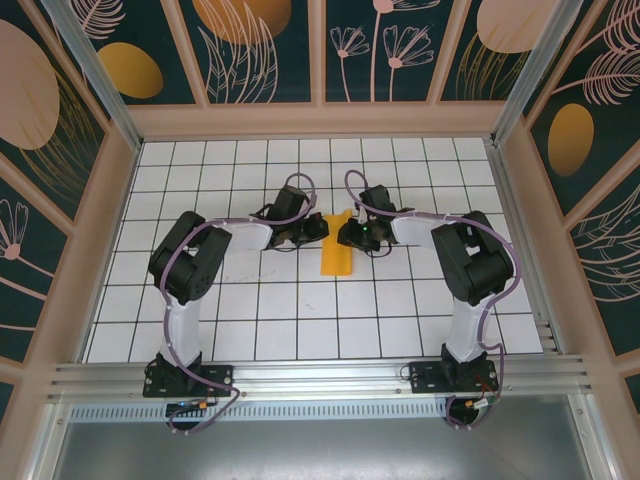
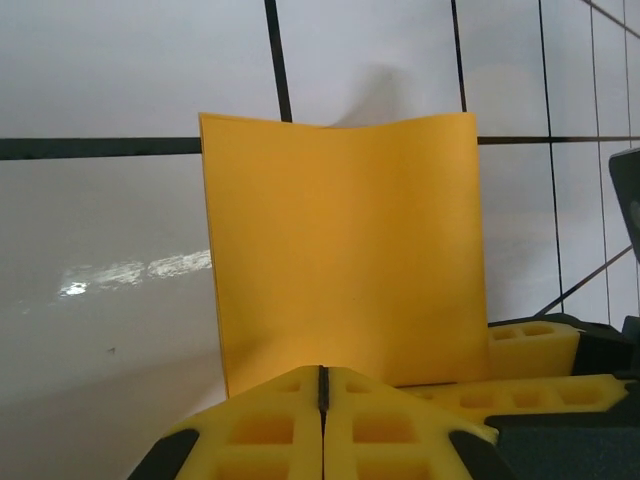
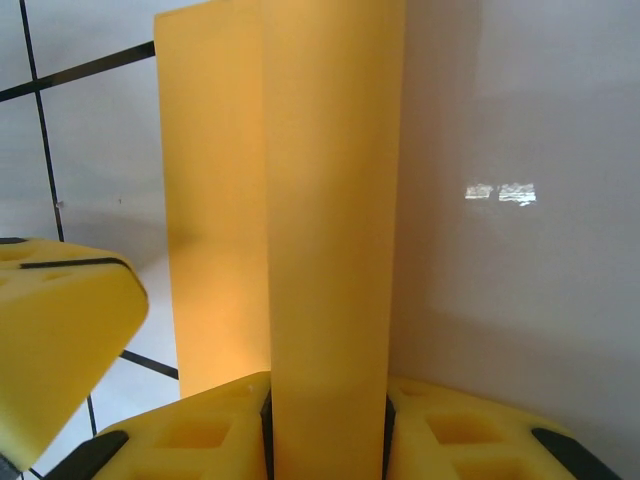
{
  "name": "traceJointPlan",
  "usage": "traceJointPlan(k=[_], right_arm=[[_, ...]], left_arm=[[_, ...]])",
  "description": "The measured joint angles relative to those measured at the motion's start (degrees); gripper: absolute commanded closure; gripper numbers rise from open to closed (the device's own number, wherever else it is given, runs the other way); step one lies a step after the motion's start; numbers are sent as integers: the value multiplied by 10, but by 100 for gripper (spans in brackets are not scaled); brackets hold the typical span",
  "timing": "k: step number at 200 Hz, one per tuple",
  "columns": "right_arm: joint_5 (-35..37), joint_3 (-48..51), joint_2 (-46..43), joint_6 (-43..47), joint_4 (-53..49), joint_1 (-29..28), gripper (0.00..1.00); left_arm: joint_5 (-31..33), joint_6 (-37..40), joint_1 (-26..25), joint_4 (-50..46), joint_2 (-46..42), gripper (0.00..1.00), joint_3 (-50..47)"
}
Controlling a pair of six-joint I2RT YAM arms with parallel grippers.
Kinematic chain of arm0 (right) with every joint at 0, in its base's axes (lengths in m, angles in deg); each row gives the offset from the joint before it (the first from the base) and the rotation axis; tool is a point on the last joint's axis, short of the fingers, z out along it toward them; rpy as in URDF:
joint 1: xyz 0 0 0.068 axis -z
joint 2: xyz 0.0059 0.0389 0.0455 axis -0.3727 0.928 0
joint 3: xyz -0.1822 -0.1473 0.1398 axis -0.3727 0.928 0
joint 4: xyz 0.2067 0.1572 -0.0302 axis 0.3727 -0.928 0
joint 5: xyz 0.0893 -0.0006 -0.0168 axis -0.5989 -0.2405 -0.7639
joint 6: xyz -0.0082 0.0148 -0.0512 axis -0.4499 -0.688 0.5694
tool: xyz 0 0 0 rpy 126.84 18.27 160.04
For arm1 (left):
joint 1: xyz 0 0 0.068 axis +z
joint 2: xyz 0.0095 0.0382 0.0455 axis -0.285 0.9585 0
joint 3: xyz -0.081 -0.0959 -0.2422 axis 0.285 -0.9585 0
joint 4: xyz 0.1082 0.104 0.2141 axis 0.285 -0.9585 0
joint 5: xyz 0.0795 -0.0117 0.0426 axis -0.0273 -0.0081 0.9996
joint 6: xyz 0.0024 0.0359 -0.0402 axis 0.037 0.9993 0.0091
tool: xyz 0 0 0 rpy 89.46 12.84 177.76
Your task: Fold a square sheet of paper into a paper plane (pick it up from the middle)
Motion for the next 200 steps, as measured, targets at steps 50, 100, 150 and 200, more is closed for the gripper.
traceJointPlan(k=[50, 100, 150, 200], right_arm=[[0, -2, 1, 6, -3, 0, 70], [0, -3, 1, 9, -4, 0, 70], [-2, -5, -5, 9, -7, 0, 64], [15, 34, -59, 6, -14, 3, 52]], left_arm=[[0, 7, -5, -26, 18, 98, 22], [6, 14, -5, -51, 25, 100, 30], [20, 21, -8, -63, 25, 100, 36], [29, 26, -10, -63, 25, 100, 36]])
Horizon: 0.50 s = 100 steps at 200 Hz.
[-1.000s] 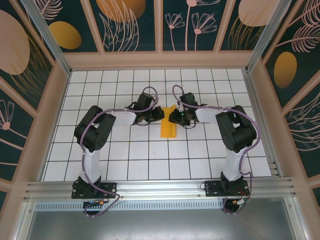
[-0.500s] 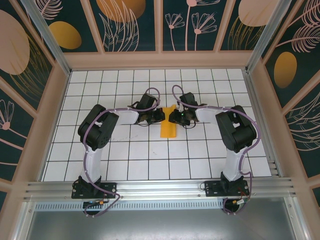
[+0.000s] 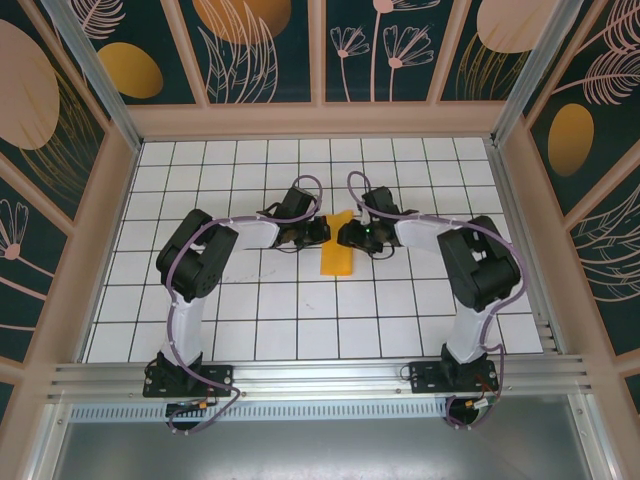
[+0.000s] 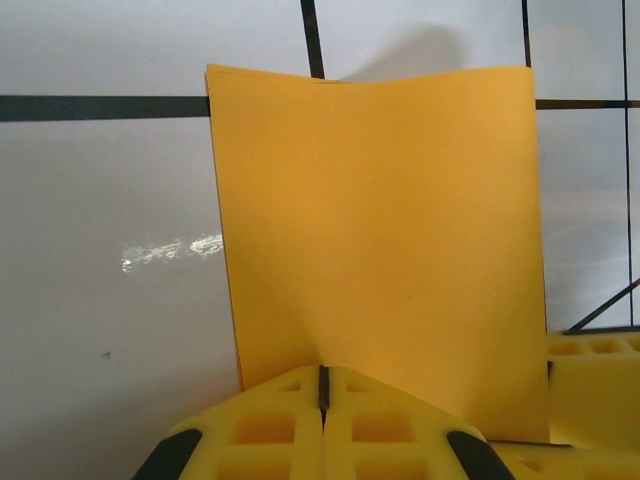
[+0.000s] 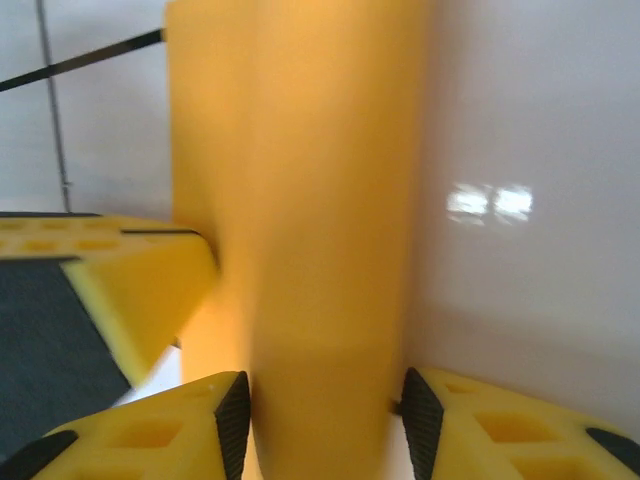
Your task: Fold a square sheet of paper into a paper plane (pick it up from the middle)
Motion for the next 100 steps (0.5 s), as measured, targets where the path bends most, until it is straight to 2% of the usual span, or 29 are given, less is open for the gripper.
traceJointPlan(k=[12, 61, 100], right_arm=[[8, 14, -24, -1, -17, 6, 53], [-7, 14, -42, -11, -17, 3, 79], [-12, -21, -13, -13, -16, -15, 81]], left_arm=[[0, 0, 0, 0, 0, 100, 0], [2, 0, -1, 0, 0, 100, 0], [2, 0, -1, 0, 0, 100, 0]])
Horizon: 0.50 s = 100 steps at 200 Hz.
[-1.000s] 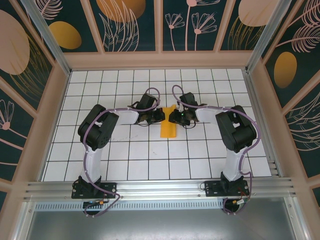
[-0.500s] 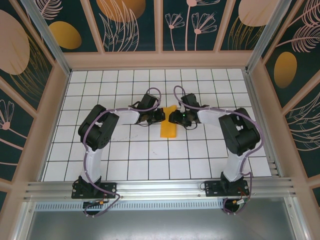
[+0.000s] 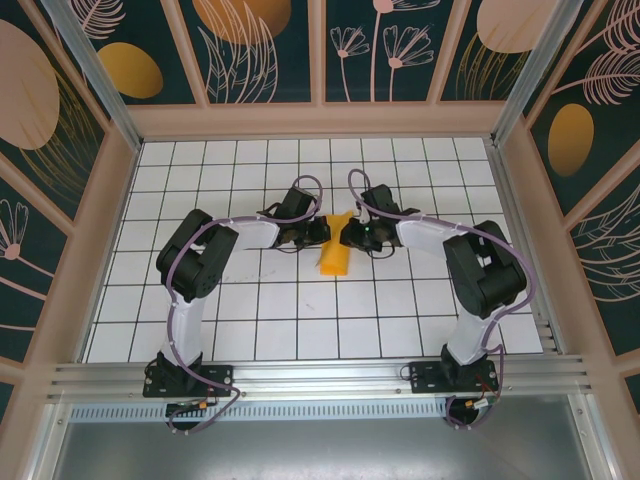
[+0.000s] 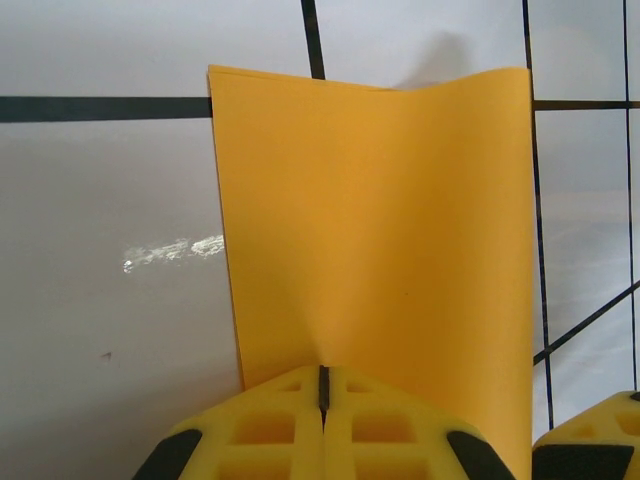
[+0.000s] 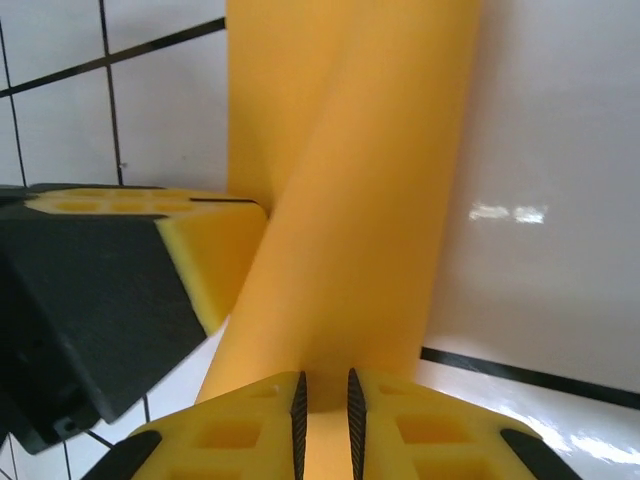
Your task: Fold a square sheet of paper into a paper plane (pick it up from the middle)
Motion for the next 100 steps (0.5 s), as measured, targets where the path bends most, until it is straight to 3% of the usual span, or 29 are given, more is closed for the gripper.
traceJointPlan(k=[22, 60, 74, 100], right_arm=[[8, -10, 2, 0, -1, 0, 78], [50, -16, -2, -1, -11, 0, 64], [56, -13, -12, -1, -11, 0, 64], [46, -13, -29, 3, -1, 0, 74]], left_arm=[[0, 0, 0, 0, 0, 100, 0], [0, 0, 0, 0, 0, 100, 0], [0, 0, 0, 0, 0, 100, 0], [0, 0, 0, 0, 0, 100, 0]])
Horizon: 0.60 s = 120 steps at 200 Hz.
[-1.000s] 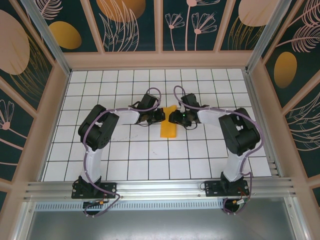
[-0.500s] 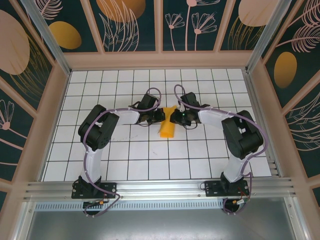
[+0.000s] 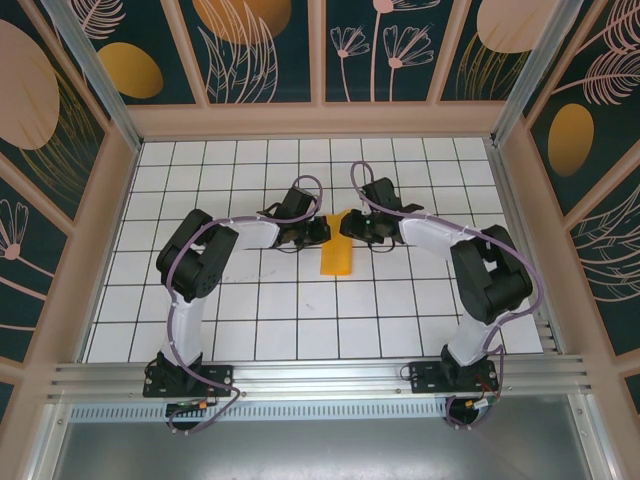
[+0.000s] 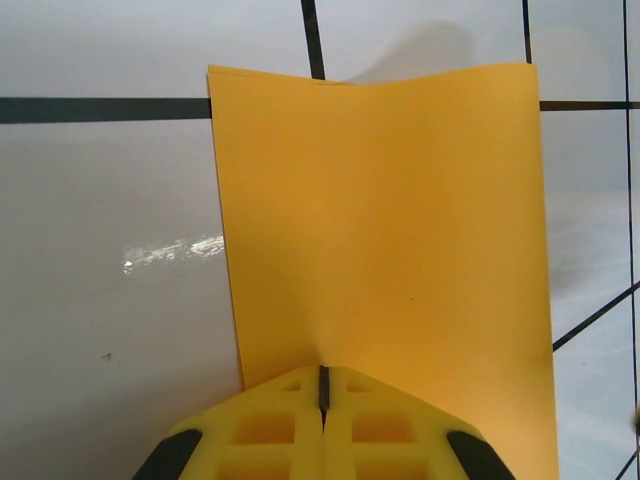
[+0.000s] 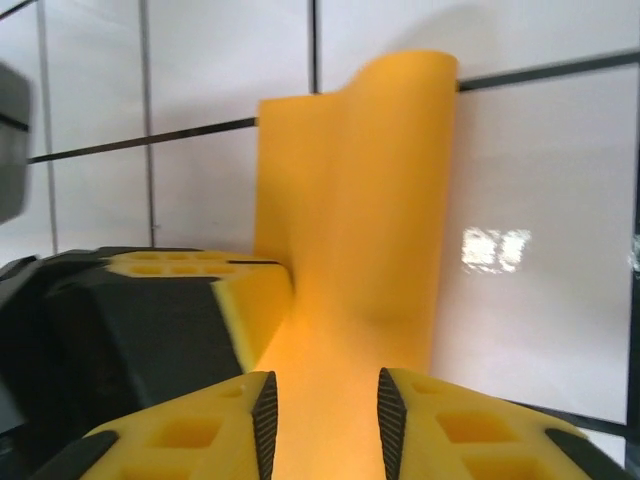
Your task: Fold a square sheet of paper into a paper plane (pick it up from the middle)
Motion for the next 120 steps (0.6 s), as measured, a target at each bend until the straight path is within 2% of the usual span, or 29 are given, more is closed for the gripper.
traceJointPlan(k=[82, 120], right_arm=[[-39, -12, 61, -2, 3, 1, 81], [-47, 18, 64, -3, 18, 9, 81]], left_arm=[[2, 0, 0, -1, 0, 100, 0], [4, 2, -1, -1, 0, 100, 0]])
